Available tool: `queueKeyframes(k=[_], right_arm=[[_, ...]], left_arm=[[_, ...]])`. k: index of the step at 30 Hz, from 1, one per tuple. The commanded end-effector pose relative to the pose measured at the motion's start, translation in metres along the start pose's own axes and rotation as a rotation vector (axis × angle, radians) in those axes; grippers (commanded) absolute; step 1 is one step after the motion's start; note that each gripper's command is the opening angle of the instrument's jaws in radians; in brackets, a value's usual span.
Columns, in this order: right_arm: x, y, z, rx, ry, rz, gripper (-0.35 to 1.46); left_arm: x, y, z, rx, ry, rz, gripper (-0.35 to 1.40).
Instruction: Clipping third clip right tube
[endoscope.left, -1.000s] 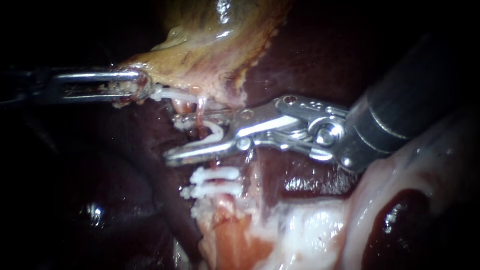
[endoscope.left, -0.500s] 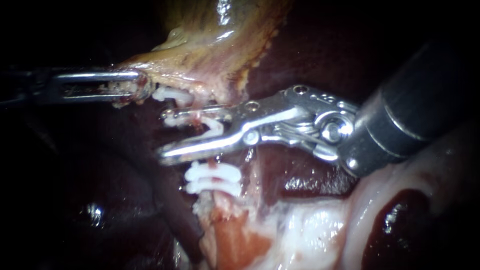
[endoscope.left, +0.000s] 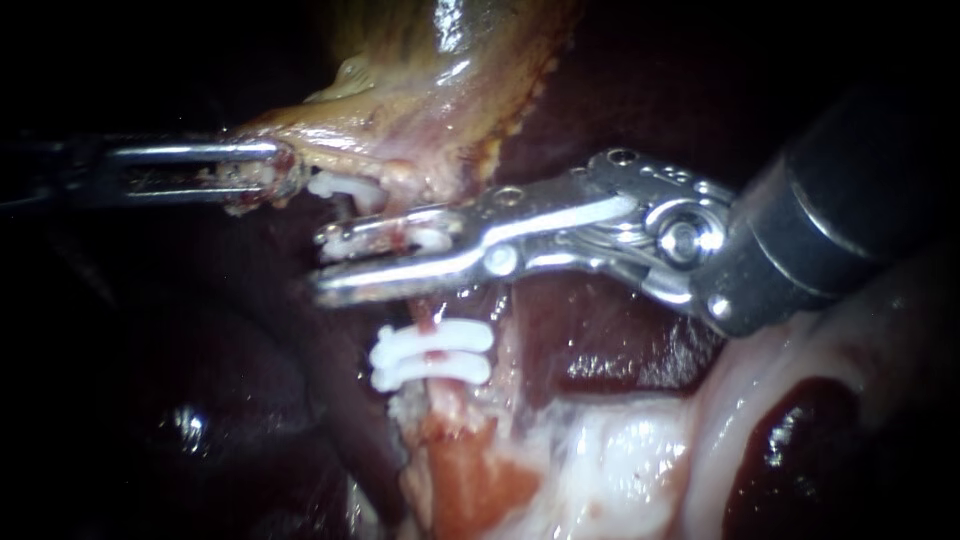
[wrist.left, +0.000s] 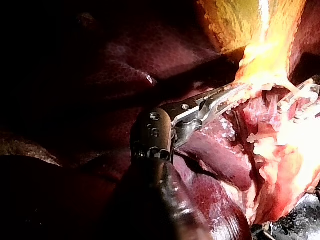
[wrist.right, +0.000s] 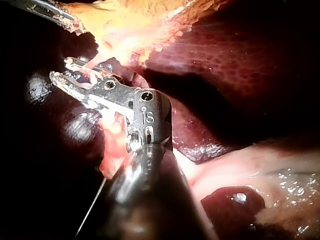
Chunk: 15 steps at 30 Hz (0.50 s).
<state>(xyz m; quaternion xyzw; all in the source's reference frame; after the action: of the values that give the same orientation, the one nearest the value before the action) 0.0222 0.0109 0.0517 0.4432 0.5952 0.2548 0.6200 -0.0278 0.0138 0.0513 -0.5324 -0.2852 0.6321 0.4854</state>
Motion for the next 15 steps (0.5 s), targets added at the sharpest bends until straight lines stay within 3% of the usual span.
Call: queueKeyframes(k=[1,5,11,15], right_arm=[[0.0000,0.0000,-0.0001,0.000,-0.002,0.010,-0.13],[0.0000,0.0000,-0.0002,0.000,-0.003,0.046,-0.35],[0.0000,-0.0002,-0.0004,-0.025,-0.043,0.064,-0.35],[0.0000,-0.0002,-0.0004,-0.025,-0.043,0.064,-0.35]], left_arm=[[0.0000,0.0000,0.0000,0.000,0.000,0.000,-0.35],[0.0000,0.0000,0.0000,0.000,0.000,0.000,-0.35],[0.0000,0.0000,0.0000,0.000,0.000,0.000,-0.35],[0.0000,0.0000,0.0000,0.000,0.000,0.000,-0.35]])
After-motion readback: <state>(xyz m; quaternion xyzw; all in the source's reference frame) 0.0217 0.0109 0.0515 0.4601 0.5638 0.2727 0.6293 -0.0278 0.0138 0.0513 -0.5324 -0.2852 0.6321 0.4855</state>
